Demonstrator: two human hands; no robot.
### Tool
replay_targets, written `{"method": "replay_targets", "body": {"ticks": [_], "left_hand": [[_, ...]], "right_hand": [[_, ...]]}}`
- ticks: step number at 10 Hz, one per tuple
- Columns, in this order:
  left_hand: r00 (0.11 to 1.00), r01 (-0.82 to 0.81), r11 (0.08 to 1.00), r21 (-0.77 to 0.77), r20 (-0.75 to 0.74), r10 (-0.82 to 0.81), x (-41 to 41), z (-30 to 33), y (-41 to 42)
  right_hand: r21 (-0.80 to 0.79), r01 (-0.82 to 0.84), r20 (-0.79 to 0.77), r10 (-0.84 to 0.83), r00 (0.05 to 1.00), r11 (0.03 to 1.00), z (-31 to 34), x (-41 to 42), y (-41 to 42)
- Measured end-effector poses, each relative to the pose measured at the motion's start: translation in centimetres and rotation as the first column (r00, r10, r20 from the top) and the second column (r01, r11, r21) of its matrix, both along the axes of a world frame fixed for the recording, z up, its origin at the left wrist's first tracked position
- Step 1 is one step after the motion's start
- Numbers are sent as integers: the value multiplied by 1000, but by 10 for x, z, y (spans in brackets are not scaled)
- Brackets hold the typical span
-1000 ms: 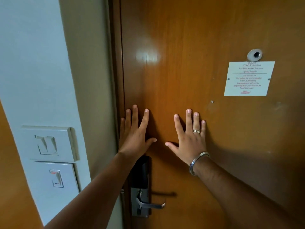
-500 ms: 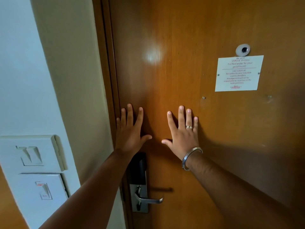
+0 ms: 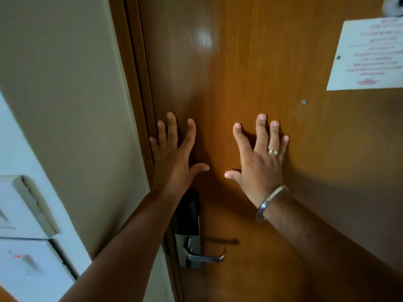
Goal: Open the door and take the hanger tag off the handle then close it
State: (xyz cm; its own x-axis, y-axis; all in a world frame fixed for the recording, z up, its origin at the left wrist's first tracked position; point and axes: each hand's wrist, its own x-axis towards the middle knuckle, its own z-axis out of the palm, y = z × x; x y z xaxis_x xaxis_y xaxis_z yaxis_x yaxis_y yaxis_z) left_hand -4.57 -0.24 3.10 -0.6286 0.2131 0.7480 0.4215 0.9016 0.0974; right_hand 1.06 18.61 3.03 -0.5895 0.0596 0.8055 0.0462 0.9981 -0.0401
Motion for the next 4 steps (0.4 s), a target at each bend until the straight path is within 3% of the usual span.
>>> {"method": "replay_targets", "body": {"ticks": [2,4], "left_hand": [[991,-61,997,-46,117,66,24,7,5],[989,-69,991,-112,119,82,49,25,-6]], "right_hand": [[-3,47,185,-46,982,999,8,20,-14],[118,25,131,-40,991,993,20,43,-6]]}}
